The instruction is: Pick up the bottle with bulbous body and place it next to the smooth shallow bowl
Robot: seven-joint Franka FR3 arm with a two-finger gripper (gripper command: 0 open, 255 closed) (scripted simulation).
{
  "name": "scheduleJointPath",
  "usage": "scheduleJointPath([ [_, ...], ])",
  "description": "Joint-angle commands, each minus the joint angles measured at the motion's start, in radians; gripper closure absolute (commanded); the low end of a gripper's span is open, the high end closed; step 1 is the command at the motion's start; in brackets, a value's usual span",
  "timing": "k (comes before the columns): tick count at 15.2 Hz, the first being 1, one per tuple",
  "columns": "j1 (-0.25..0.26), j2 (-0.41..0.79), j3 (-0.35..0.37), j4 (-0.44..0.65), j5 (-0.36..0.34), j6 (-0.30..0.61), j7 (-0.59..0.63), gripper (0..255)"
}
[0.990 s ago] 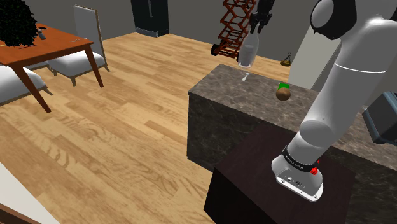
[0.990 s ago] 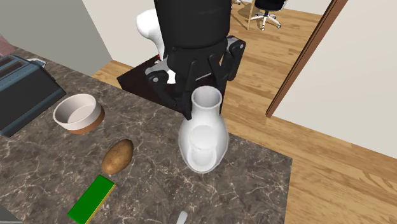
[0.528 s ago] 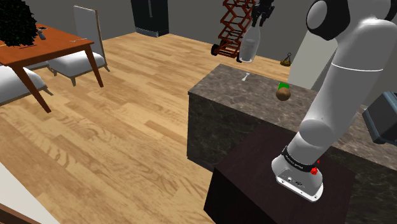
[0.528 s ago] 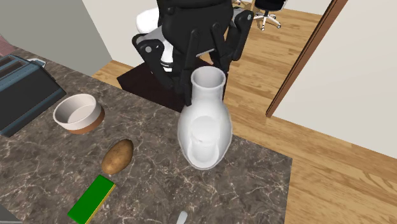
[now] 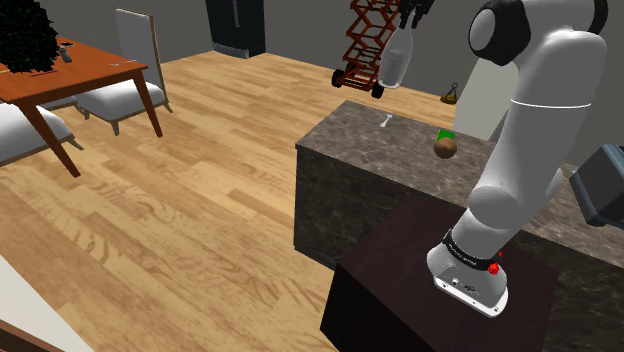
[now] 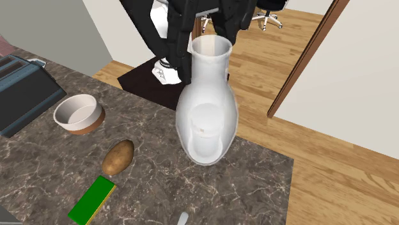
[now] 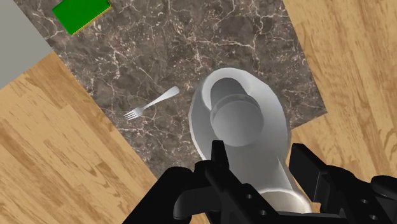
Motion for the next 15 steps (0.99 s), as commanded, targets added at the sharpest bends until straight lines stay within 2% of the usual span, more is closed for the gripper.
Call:
scheduleJointPath([
  [1,-0.020,0.031,-0.001,0.076,0.019,-0.047,-0.004,255],
  [5,-0.080,0.116,0.001,0.268,0.071,-0.158,-0.007,255],
  [8,-0.168,0.224,0.018,0.496,0.135,-0.276,0.003,255],
  [9,-0.095,0.111,-0.008,0.300,0.078,-0.197,-0.018,255],
  [10,-0.053,0.040,-0.026,0.189,0.042,-0.156,-0.030,255],
  [12,-0.008,-0.074,-0.037,0.032,-0.020,-0.103,-0.043,255],
  [15,0.022,-0.213,-0.040,-0.136,-0.097,-0.057,-0.055,255],
])
